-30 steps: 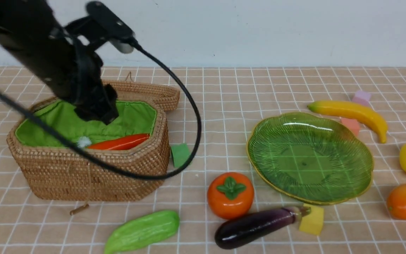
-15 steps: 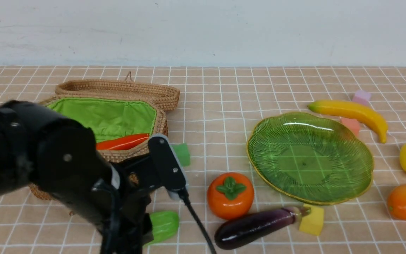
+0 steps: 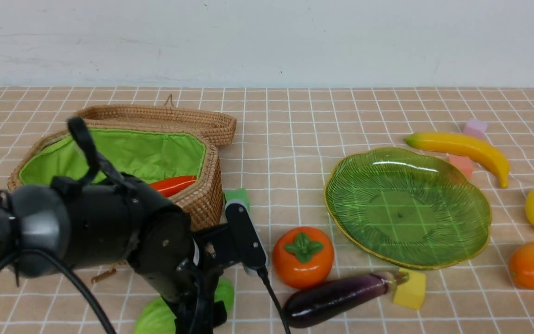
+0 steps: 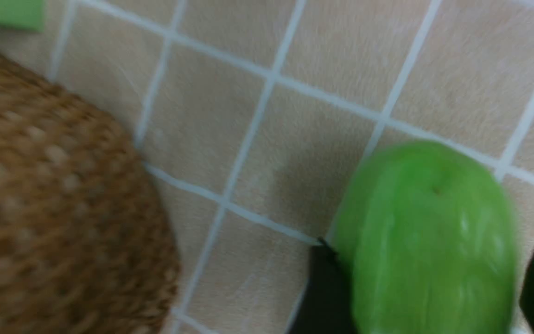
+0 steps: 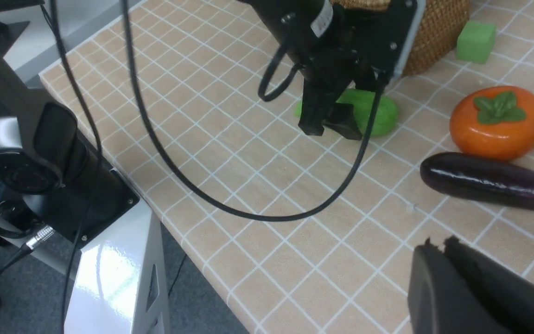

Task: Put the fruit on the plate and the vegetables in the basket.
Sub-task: Take a chayote with your left arm and place it on the basket on the left, then grab a tomato with your right arm and place it on the plate on the right, then grab an eggplant with your right arm and place it in the basket on the left, then use the right arm to grab a mango and put it into the right plate

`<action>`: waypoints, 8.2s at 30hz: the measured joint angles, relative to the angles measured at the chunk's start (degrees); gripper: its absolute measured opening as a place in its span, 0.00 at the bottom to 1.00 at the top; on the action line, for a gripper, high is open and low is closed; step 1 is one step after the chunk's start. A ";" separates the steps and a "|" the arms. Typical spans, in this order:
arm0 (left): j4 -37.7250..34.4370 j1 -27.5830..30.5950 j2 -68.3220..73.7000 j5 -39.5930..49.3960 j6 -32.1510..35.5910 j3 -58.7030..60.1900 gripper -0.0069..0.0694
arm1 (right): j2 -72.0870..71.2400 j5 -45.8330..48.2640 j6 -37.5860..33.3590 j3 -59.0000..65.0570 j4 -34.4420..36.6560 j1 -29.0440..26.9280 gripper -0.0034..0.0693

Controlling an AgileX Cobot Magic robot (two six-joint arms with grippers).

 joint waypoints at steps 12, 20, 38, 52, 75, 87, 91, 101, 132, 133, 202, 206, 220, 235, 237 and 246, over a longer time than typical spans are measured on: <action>1.42 -0.05 -12.81 16.07 -6.95 -6.54 0.66 | 0.00 -5.50 0.00 0.00 0.01 0.00 0.11; 22.75 1.46 -18.59 10.82 -5.02 -12.84 0.66 | 0.00 -10.78 0.00 0.00 0.12 0.00 0.12; 29.09 12.91 -9.17 1.66 -13.18 -12.85 0.93 | 0.52 -5.90 3.94 -0.35 0.87 0.00 0.14; 3.39 1.03 -31.62 13.20 -42.85 -9.80 0.07 | 24.77 -0.51 12.95 -9.43 -8.19 0.00 0.14; -3.97 1.03 -63.08 11.55 -40.98 14.08 0.07 | 76.66 -5.27 29.31 -40.84 -42.26 28.85 0.58; -3.58 1.03 -63.08 11.55 -40.98 14.08 0.07 | 87.30 -6.84 37.25 -46.05 -55.59 33.63 0.96; -3.58 1.03 -63.08 11.55 -40.98 14.08 0.07 | 89.50 -7.97 38.76 -46.09 -58.52 34.61 0.95; -3.58 1.03 -63.13 12.39 -40.98 14.13 0.07 | 92.78 -9.31 38.76 -47.07 -67.35 34.68 0.92; -7.19 1.03 -63.52 11.92 -34.85 14.13 0.07 | 79.20 -5.65 39.48 -49.17 -56.38 11.89 0.76; -7.42 1.03 -63.52 11.92 -34.57 14.13 0.07 | 79.49 -6.40 39.38 -48.52 -55.96 11.03 0.76; -7.47 1.03 -69.57 0.05 -30.43 11.51 0.08 | 90.53 -27.87 -13.80 -74.05 -16.14 27.71 0.57; -6.35 1.03 -70.85 -1.89 -30.48 11.32 0.08 | 100.85 -29.30 -17.93 -84.05 -11.71 27.71 0.57; -6.38 1.03 -70.96 -1.00 -30.48 11.26 0.09 | 95.39 -15.20 -8.53 -87.26 -20.13 27.71 0.89; -13.16 1.03 -71.07 4.84 -24.87 11.26 0.09 | 71.58 7.47 27.53 -69.34 -50.35 9.35 0.05; -15.52 1.03 -71.07 5.18 -20.68 11.26 0.10 | 66.16 7.27 30.22 -57.76 -50.90 1.84 0.09; -23.98 1.03 -71.07 6.88 -9.00 11.26 0.10 | 62.10 -5.13 5.02 -26.04 -49.19 -12.50 0.58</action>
